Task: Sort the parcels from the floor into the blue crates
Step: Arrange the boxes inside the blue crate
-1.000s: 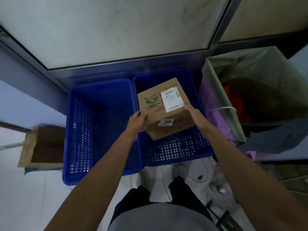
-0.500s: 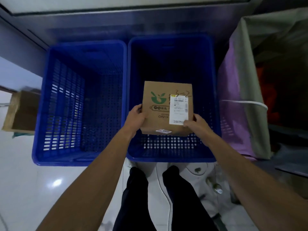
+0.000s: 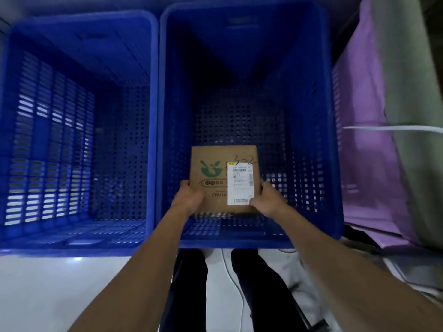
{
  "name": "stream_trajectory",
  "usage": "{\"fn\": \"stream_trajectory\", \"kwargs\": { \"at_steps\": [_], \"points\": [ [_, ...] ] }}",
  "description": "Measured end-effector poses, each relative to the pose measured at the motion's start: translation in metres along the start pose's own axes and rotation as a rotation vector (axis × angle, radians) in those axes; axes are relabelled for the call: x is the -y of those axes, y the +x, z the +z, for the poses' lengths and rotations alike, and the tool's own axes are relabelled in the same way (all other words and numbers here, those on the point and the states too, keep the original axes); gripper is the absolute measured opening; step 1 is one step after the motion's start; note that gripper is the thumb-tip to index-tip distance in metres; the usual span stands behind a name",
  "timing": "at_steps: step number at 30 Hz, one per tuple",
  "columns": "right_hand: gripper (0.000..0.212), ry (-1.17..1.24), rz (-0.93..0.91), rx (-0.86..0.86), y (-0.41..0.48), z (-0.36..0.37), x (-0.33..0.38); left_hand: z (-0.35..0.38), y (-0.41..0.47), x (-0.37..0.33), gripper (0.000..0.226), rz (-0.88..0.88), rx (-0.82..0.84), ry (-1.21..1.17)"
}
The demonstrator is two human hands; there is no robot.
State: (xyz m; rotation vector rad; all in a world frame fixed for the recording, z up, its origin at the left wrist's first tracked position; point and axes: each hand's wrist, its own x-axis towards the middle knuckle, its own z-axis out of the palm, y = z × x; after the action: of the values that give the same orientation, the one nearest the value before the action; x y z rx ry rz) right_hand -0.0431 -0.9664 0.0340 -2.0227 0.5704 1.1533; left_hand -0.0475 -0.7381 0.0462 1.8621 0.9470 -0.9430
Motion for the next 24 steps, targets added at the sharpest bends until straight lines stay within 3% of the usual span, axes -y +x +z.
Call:
{"fn": "stream_trajectory", "kwargs": {
  "at_steps": [4,8,11,15,19,24],
  "points": [
    [0.056,-0.054,0.019,-0.023,0.009,0.015,-0.002,0.005,0.010,0.002,0.052,-0.003,0.042,0.063],
    [0.048,-0.115,0.002,0.086,0.010,0.024,0.002,0.015,0.012,0.002,0.051,-0.001,0.162,0.229],
    [0.049,-0.128,-0.064,0.137,0.009,0.030,0.007,0.034,0.006,-0.004,0.027,0.041,0.220,0.218],
    [0.043,-0.097,-0.026,0.134,0.010,0.024,0.014,0.048,0.004,-0.012,0.048,0.046,0.240,0.208],
    [0.032,-0.072,-0.031,0.121,0.005,0.010,0.021,0.045,0.003,-0.018,0.049,0.068,0.249,0.255],
    [0.034,-0.065,-0.023,0.128,-0.010,-0.002,0.031,0.027,-0.008,-0.031,0.042,0.093,0.241,0.323]
  ]
}}
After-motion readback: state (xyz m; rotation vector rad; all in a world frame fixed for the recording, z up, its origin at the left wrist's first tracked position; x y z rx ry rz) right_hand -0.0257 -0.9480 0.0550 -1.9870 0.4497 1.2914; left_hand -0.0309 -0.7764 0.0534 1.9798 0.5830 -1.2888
